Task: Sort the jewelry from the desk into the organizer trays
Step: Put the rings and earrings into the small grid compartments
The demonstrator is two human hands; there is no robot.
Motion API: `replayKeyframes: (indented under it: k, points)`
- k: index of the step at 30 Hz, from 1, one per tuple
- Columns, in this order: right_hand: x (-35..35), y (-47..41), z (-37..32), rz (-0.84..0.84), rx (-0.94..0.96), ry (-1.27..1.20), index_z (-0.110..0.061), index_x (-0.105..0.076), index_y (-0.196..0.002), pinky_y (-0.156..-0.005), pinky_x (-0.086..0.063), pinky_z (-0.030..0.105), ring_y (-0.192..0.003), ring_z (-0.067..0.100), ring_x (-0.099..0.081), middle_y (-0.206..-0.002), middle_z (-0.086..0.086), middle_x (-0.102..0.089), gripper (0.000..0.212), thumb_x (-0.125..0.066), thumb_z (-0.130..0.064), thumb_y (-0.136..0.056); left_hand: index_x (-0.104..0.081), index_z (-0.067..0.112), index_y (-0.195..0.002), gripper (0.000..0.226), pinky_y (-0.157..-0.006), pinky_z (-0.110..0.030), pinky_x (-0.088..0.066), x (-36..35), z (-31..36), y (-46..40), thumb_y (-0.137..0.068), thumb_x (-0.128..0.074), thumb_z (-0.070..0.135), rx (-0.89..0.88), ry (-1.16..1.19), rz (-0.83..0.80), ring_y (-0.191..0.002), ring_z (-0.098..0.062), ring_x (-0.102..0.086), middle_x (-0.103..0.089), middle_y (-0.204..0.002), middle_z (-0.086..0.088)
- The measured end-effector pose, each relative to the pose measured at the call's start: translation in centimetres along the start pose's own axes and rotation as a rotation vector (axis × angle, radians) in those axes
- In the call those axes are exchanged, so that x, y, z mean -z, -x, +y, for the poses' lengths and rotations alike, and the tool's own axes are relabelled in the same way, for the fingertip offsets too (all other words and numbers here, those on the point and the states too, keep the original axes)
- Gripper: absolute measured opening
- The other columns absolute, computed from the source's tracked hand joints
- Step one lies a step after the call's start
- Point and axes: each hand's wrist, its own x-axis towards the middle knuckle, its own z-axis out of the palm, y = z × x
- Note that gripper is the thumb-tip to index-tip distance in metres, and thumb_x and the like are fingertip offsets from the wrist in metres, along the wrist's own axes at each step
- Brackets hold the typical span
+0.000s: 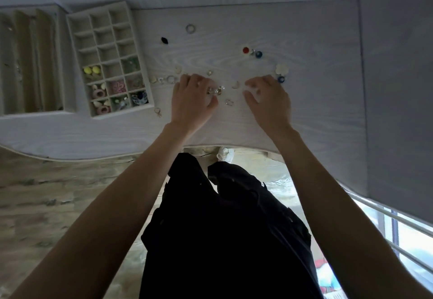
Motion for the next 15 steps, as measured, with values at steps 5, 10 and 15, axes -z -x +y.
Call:
replayKeyframes:
  k: [5,10,15]
  points:
    - [1.9,-1.9,4.0,0.104,-0.052,0.222,-0.015,-0.058,-0.123,-0.087,-0.045,0.036,-0.116,0.029,-0.043,-0.129,0.010,-0.049,0.033,-0.053,-0.016,-0.090,-0.062,0.012,-0.115,0.031,-0.090,-0.036,-0.039,-1.0,3.2,-2.8,-0.087,-0.057,0.022,-0.142,0.137,-0.012,-0.107,-0.028,-0.051,-0.062,-0.113,-0.008]
    - [1.4,-2.9,3.8,-0.014,-0.057,0.107,-0.009,-0.061,-0.119,-0.088,-0.045,0.034,-0.107,0.027,-0.050,-0.120,0.015,-0.050,0.030,-0.049,-0.005,-0.092,-0.056,0.013,-0.126,0.039,-0.096,-0.027,-0.035,-2.2,4.7,-4.6,-0.087,-0.056,0.021,-0.152,0.266,-0.106,-0.115,-0.022,-0.047,-0.056,-0.124,-0.005]
    - [2.1,-3.1,1.3,-0.015,-0.219,-0.296,-0.007,-0.065,-0.109,-0.081,-0.049,0.017,-0.082,0.007,-0.062,-0.100,0.006,-0.066,0.020,-0.059,-0.010,-0.090,-0.053,0.011,-0.130,0.039,-0.087,-0.013,-0.046,-0.1,3.1,-2.5,-0.092,-0.052,0.003,0.027,0.699,-0.189,-0.102,-0.009,-0.057,-0.055,-0.126,0.000]
